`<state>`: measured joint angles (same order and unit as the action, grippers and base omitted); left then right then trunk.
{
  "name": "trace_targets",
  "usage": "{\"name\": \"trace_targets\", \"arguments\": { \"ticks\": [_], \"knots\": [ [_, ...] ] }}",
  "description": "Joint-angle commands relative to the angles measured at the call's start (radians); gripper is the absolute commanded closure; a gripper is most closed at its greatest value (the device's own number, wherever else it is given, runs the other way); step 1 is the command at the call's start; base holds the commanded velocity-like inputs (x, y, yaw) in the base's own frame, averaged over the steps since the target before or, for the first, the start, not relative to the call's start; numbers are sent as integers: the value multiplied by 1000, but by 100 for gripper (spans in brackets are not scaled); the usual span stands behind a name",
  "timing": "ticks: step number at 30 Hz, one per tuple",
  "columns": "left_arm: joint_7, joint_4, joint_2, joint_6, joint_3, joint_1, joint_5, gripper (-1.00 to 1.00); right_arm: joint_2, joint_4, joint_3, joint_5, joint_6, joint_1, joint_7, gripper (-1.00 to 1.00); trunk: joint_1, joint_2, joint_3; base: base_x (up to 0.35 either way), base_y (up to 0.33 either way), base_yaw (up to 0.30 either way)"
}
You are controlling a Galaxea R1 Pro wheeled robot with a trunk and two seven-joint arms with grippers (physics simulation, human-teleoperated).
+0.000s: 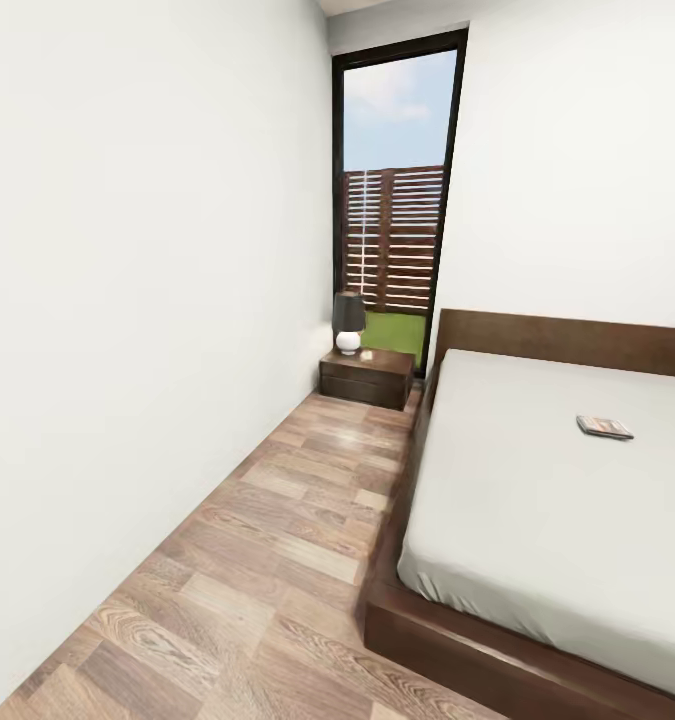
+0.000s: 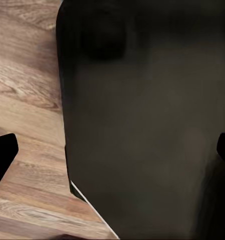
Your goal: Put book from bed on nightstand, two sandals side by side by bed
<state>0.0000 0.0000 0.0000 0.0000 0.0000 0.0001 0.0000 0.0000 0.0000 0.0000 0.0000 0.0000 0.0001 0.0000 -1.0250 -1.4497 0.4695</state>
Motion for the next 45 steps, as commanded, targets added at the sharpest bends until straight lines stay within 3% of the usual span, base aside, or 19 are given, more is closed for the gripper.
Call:
{"name": "trace_targets", "arguments": {
  "ticks": [1,6,14,25,33,42,45],
  "knots": [
    [6,-6,-6,6,-6,-6,6,-100,-6,-6,6,-6,6,-6,6,-100,0,0,0,0,0,-6],
    [34,-34,-30,34,-34,-35,34,-100,-34,-34,7,-34,34,-35,34,-100,0,0,1,0,0,-4],
    [79,-79,-30,78,-79,-81,78,-100,-79,-80,7,-40,79,-81,79,-100,0,0,1,0,0,-4],
    [89,-141,-30,140,-82,-106,139,-100,-141,-142,7,-40,140,-92,140,-100,0,0,1,0,0,-4],
    [89,-186,-30,185,-82,-106,184,-100,-186,-187,7,-40,185,-92,141,-100,0,0,1,0,0,-4],
    [38,-146,21,145,-30,-54,131,-100,-135,-147,-10,-15,134,-49,91,-100,0,0,1,0,0,-153],
    [21,-129,26,128,-13,-37,114,-100,-118,-130,-12,-14,117,-46,74,-100,0,0,1,0,0,-234]
  ]
}}
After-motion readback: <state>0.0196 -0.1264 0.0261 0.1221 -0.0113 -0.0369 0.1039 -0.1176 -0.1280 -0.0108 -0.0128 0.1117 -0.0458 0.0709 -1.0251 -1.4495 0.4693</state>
